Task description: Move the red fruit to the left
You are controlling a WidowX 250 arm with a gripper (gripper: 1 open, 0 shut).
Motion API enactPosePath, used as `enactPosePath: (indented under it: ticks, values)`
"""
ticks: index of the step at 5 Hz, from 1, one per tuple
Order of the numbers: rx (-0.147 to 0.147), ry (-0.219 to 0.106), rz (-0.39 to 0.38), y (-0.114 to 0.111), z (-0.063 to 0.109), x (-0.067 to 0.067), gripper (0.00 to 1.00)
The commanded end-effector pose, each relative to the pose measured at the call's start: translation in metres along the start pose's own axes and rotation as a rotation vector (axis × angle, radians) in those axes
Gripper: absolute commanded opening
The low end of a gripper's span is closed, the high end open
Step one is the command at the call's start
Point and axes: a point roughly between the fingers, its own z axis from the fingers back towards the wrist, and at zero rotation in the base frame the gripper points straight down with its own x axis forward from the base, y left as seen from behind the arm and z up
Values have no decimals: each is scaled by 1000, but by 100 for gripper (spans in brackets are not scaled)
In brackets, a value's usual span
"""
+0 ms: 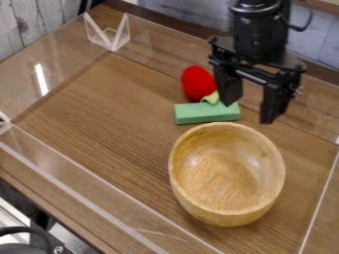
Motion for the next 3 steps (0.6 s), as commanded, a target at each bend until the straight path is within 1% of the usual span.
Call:
enactPosePath:
  ticks: [1, 2, 3]
  values:
    - [18, -49, -35, -7, 10, 8, 100]
    - [23, -53, -25, -4, 6, 10, 100]
    - [29, -54, 8, 7, -6, 9, 100]
